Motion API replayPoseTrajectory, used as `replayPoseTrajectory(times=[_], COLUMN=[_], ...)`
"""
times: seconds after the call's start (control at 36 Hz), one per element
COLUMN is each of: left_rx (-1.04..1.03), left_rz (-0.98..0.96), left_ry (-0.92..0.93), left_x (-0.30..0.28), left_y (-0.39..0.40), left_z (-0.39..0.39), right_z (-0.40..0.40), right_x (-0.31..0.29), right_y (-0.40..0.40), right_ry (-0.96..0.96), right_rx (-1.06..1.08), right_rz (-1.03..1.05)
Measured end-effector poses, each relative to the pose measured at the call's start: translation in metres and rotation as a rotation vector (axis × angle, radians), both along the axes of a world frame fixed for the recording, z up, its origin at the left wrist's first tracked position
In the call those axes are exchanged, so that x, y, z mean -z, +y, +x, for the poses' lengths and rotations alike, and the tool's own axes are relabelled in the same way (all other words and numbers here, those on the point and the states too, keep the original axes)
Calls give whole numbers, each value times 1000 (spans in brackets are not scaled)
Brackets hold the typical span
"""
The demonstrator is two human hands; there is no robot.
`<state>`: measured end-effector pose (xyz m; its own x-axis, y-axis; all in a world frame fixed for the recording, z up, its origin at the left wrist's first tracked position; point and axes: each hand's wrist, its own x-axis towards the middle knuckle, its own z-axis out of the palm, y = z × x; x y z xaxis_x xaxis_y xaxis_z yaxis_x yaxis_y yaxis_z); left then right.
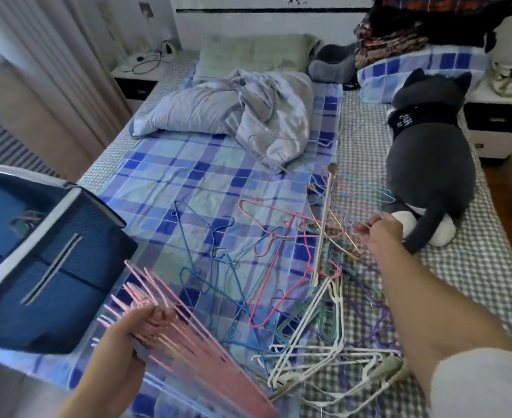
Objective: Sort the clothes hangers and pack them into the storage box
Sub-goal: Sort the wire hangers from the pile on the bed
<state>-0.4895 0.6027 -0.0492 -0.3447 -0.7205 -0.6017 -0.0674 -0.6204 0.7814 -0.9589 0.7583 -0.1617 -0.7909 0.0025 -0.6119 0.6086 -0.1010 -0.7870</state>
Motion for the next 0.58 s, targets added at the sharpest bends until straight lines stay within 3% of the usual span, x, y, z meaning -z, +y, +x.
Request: replayPoseTrajectory(times=[0.11,0.44,0.58], left_rx=[4,24,51], left_rz=[-28,-7,25], left_ry=[-2,38,12], left_x=[-2,-5,-8], left_y=[0,-24,-39], left_z=[-1,-19,-8], right_z=[8,144,154], right_x=[-11,-19,-47], right_y=[-4,6,12], right_ry=[80,260,379], right_rx=[31,-690,-644], right_rz=[1,149,220])
